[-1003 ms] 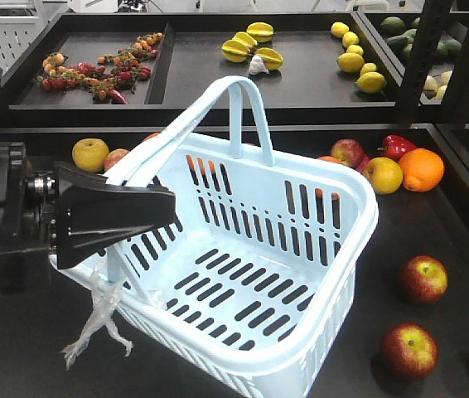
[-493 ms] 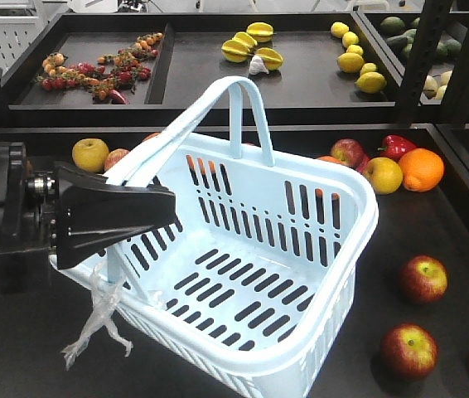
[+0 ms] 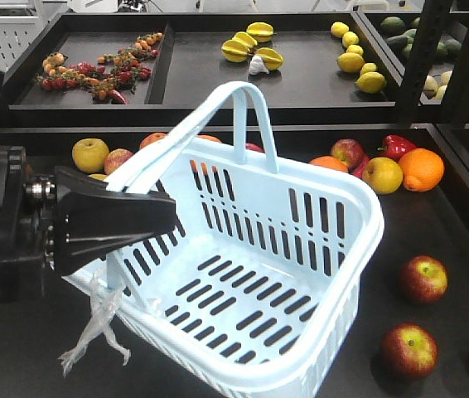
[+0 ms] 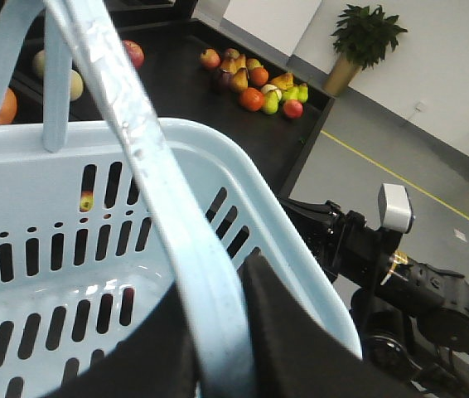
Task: Pick three apples into basket with both arms
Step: 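Lower the light-blue basket with the left gripper onto the table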
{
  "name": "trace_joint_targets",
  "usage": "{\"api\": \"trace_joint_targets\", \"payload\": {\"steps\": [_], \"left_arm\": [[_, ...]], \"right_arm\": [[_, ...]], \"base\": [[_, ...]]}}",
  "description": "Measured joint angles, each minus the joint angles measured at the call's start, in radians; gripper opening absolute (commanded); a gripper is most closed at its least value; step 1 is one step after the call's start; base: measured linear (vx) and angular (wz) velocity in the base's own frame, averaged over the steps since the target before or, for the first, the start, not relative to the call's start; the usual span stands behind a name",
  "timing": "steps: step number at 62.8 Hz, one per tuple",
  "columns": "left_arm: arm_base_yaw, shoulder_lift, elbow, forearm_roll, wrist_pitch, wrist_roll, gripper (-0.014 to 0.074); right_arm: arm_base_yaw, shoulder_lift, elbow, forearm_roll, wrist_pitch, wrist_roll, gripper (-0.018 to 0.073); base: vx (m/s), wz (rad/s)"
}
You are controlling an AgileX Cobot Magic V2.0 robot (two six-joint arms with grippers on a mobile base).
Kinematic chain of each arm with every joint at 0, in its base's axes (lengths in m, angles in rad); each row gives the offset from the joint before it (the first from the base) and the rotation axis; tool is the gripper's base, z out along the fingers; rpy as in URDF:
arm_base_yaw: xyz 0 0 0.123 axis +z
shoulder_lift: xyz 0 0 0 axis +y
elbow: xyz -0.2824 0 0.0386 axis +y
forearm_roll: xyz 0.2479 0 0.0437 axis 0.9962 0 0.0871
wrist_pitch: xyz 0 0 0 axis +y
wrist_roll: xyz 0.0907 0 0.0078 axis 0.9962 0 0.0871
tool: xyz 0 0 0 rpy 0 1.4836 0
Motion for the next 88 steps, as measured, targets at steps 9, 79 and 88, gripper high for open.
{"api": "trace_joint_targets", "payload": {"steps": [9, 79, 88], "left_arm": [[0.0, 0.001, 0.0, 0.0, -0.014, 0.002, -0.0007], [0.031, 1.002, -0.751, 0.0, -0.27, 0.288, -0.0007], [0.035, 1.058, -0.758, 0.0, -0.27, 0.292, -0.0005]], "right_arm": [[0.0, 0.0, 0.0, 0.0, 0.0, 0.0, -0.0004], [0.0, 0.0, 0.0, 0.0, 0.0, 0.0, -0.0004], [0.0, 0.0, 0.0, 0.0, 0.0, 0.0, -0.0004]], "base": [[0.0, 0.0], [0.0, 0.0], [0.0, 0.0]]}}
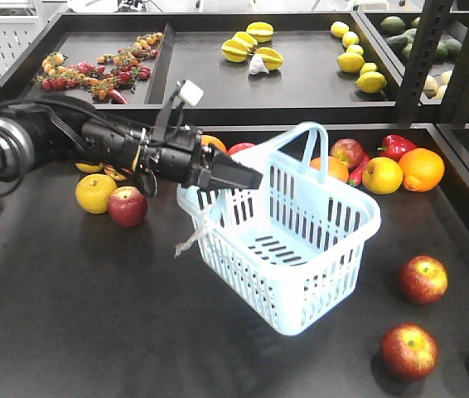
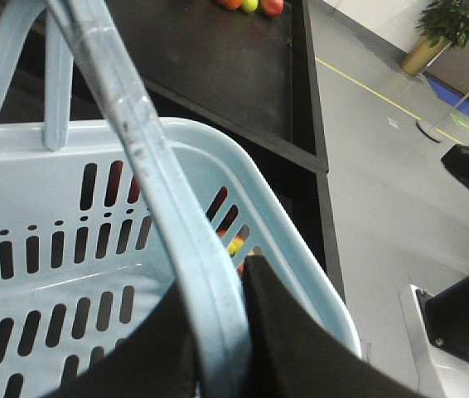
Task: Pick three apples into basket with both arms
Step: 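Lower the light-blue basket with the left gripper onto the table, then open the left gripper, release the basket handle and withdraw the arm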
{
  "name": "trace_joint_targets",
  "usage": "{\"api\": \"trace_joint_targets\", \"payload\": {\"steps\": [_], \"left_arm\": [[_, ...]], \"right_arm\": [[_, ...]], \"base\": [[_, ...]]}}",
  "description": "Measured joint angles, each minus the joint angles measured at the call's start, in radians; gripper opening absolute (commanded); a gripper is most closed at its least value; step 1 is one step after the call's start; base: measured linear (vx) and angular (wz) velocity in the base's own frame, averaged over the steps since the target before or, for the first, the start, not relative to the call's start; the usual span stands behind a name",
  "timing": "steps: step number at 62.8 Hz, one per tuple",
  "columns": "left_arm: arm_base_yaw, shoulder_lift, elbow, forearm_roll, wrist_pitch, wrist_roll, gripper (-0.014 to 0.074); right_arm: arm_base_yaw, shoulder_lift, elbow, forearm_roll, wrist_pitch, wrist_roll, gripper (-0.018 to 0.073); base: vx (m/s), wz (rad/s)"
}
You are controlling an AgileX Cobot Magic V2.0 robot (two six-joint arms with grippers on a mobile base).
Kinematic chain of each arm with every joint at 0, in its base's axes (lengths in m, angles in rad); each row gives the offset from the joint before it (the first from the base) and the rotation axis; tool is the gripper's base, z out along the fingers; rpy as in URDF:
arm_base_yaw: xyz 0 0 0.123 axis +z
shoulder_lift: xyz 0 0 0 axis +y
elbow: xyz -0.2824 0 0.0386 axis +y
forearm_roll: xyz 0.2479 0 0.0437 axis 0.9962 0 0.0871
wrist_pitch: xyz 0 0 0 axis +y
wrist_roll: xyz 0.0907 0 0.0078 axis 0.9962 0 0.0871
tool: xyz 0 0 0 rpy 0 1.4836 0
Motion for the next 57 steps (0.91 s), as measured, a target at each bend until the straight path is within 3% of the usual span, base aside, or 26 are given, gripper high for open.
{"api": "trace_joint_targets", "payload": {"steps": [14, 38, 57], "left_arm": [[0.027, 0.029, 0.0, 0.0, 0.001, 0.002, 0.0053], [0.043, 0.029, -0.003, 0.0, 0.003, 0.003, 0.0452], [0.043, 0.029, -0.008, 0.0, 0.002, -0.08, 0.0466]], "right_arm": [[0.0, 0.0, 0.0, 0.0, 0.0, 0.0, -0.0004], [0.0, 0.0, 0.0, 0.0, 0.0, 0.0, -0.0004], [0.0, 0.0, 0.0, 0.0, 0.0, 0.0, -0.0004]], "base": [[0.0, 0.0], [0.0, 0.0], [0.0, 0.0]]}}
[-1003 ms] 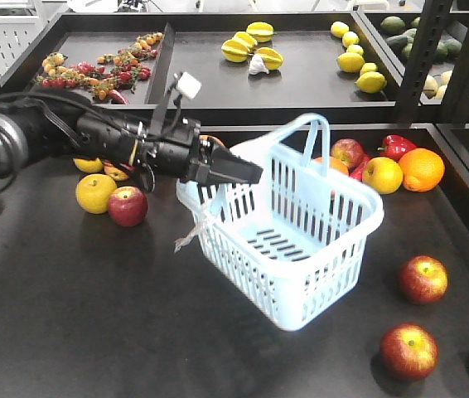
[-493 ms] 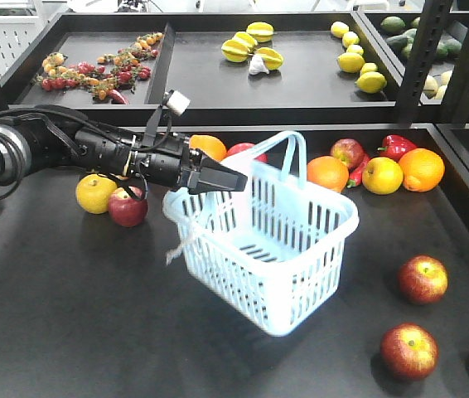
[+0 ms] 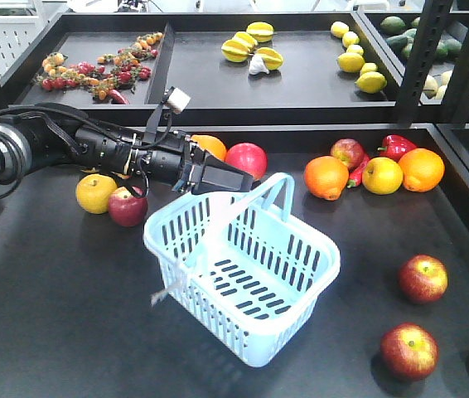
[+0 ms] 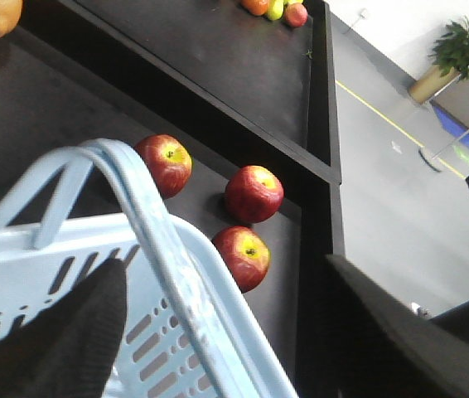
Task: Pick three apples into basket with both arms
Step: 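Open the left gripper, release the basket handle and withdraw the arm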
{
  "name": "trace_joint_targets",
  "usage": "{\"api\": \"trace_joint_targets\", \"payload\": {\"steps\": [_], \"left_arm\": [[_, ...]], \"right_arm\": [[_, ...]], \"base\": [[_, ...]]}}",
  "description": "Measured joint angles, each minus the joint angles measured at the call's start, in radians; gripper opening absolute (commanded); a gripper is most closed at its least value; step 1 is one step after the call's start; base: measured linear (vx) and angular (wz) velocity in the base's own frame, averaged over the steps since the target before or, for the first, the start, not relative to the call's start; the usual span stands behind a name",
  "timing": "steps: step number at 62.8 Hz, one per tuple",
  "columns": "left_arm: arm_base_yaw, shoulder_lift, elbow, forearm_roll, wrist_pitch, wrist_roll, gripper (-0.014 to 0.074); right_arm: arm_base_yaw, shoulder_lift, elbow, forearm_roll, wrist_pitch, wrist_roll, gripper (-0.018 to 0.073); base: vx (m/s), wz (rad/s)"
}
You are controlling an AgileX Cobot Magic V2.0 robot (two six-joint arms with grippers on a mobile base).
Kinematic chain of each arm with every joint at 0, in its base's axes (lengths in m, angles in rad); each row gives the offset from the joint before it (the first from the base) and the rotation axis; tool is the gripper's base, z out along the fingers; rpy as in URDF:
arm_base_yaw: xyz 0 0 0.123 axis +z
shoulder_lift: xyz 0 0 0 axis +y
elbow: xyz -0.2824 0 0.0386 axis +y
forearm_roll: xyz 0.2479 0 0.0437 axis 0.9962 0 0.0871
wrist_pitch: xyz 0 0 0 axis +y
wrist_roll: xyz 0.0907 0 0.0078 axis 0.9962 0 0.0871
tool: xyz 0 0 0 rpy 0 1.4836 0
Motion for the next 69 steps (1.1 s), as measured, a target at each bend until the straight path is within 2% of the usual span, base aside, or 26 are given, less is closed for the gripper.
{"api": "trace_joint_targets", "payload": {"steps": [9, 15, 23, 34, 43, 53, 64, 69], "left_arm": [[0.0, -0.01, 0.0, 0.0, 0.0, -0.114, 0.036], [0.0, -0.039, 0.0, 0.0, 0.001, -0.186, 0.0216], [0.0, -0.114, 0.0, 0.0, 0.001, -0.211, -0.001], [0.0, -0.267, 0.021, 0.0, -0.008, -0.211, -0.0008], [0.0, -0.444, 0.132, 0.0, -0.017, -0.211, -0.0008], [0.0, -0.659, 0.348, 0.0, -0.017, -0.199, -0.0008], [0.0, -0.942, 0.673, 0.0, -0.018, -0.146, -0.0008], [0.0, -1.071, 0.807, 0.0, 0.026, -0.123, -0.0008]], "right_arm": [[0.0, 0.0, 0.0, 0.0, 0.0, 0.0, -0.0004], [0.0, 0.0, 0.0, 0.0, 0.0, 0.0, -0.0004], [0.0, 0.0, 0.0, 0.0, 0.0, 0.0, -0.0004], [0.0, 0.0, 0.0, 0.0, 0.0, 0.0, -0.0004], [0.0, 0.0, 0.0, 0.0, 0.0, 0.0, -0.0004], [0.0, 0.0, 0.0, 0.0, 0.0, 0.0, -0.0004], [0.0, 0.0, 0.0, 0.0, 0.0, 0.0, -0.0004], [0.0, 0.0, 0.0, 0.0, 0.0, 0.0, -0.0004]], "base": [[0.0, 0.0], [0.0, 0.0], [0.0, 0.0], [0.0, 0.0], [0.0, 0.0], [0.0, 0.0], [0.0, 0.0], [0.0, 0.0]]}}
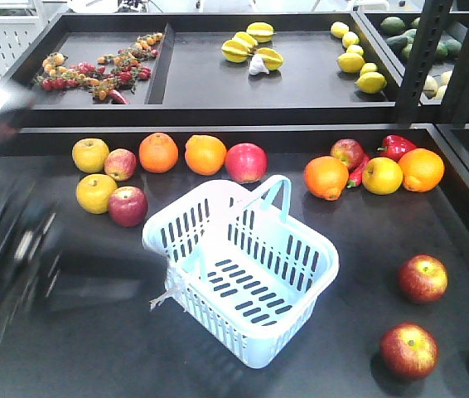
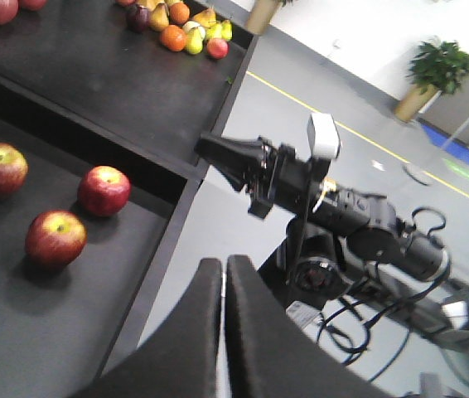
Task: Pick three apples into basket with both arms
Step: 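Open the left gripper, release the basket handle and withdraw the arm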
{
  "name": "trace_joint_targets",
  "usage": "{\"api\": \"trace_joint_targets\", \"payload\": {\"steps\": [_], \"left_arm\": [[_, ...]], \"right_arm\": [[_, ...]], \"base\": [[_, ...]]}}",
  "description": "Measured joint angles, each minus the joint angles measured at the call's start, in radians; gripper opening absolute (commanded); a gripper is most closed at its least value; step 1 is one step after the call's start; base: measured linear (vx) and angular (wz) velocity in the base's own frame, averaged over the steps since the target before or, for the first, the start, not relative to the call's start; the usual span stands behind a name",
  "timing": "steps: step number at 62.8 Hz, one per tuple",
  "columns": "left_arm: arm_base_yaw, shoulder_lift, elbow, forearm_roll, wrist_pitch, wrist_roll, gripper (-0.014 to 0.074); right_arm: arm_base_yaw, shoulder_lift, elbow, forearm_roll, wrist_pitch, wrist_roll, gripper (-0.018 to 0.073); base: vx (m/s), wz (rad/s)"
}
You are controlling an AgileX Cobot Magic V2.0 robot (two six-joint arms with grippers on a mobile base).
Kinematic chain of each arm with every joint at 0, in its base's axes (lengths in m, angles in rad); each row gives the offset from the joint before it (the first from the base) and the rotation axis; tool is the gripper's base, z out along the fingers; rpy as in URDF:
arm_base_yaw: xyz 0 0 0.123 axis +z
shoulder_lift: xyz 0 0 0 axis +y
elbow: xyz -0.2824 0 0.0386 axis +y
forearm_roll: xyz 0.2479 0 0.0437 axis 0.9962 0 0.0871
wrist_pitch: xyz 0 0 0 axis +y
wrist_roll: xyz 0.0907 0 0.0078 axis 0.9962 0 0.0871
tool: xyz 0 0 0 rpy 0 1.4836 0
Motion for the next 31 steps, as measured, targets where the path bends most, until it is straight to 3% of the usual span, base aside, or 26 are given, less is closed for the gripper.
{"api": "trace_joint_targets", "payload": {"steps": [17, 31], "left_arm": [[0.0, -0.459, 0.43, 0.0, 0.437, 0.027, -0.0008], [0.0, -0.682, 0.635, 0.0, 0.529, 0.03, -0.0008]], "right_arm": [[0.0, 0.0, 0.0, 0.0, 0.0, 0.0, -0.0004], [0.0, 0.0, 0.0, 0.0, 0.0, 0.0, -0.0004]], "base": [[0.0, 0.0], [0.0, 0.0]]}}
